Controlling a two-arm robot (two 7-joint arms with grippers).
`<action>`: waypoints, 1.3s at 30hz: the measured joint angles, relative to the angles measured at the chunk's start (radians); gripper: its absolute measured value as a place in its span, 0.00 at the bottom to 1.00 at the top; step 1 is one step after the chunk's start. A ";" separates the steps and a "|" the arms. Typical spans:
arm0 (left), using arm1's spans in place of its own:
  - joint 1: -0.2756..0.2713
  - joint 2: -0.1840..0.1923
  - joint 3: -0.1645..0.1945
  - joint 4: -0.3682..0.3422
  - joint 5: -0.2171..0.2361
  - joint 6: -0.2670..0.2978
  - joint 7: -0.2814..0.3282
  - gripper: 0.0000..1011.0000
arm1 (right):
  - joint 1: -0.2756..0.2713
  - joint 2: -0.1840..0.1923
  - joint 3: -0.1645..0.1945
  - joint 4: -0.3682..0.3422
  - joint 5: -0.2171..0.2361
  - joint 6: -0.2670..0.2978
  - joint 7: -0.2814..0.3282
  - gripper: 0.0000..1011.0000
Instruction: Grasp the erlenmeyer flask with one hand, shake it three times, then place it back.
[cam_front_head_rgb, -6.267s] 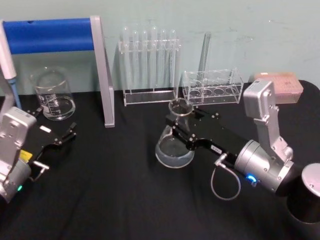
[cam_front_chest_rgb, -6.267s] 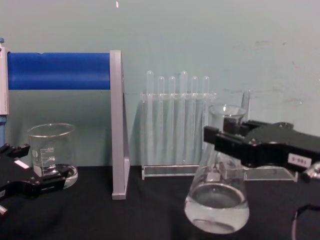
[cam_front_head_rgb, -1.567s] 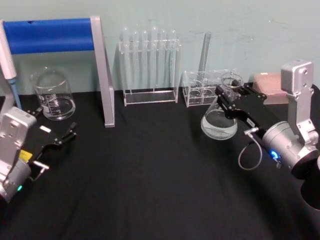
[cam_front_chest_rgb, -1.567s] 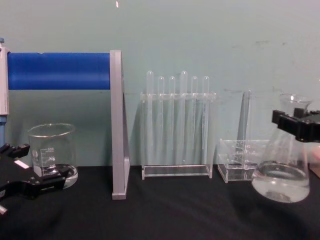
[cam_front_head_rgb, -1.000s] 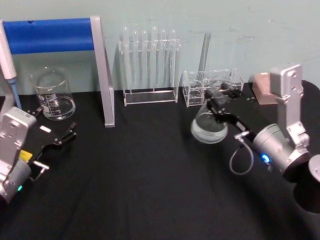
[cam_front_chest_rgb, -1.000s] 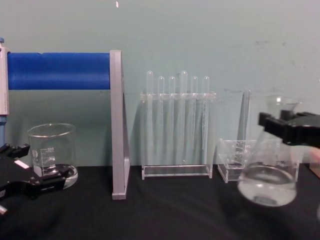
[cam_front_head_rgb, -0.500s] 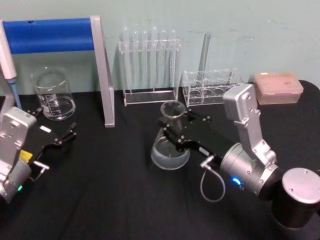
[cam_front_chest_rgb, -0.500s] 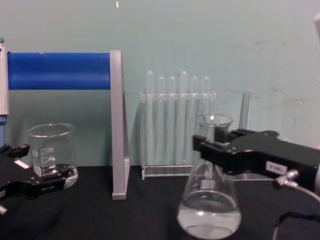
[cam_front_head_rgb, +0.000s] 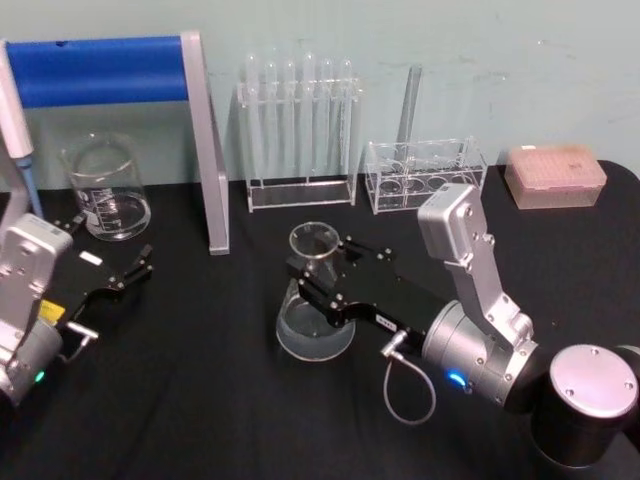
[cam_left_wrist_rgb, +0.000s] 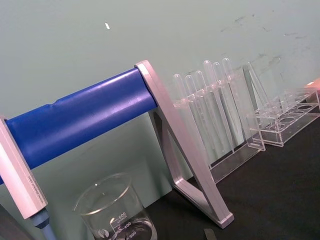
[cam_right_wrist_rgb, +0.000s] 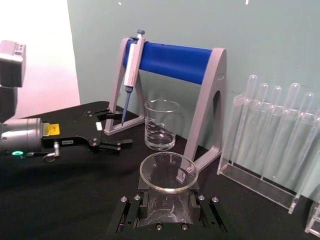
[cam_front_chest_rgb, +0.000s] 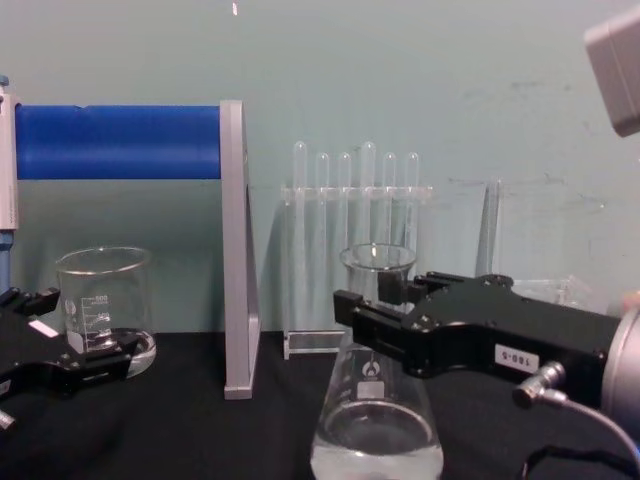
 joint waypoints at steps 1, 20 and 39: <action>0.000 0.000 0.000 0.000 0.000 0.000 0.000 0.99 | 0.001 0.000 0.001 0.002 0.001 0.000 -0.002 0.44; 0.000 0.000 0.000 0.000 0.000 0.000 0.000 0.99 | 0.040 -0.025 0.132 0.084 0.019 -0.008 -0.118 0.44; 0.000 0.000 0.000 0.000 0.000 0.000 0.000 0.99 | 0.054 -0.038 0.251 0.131 0.006 -0.011 -0.173 0.44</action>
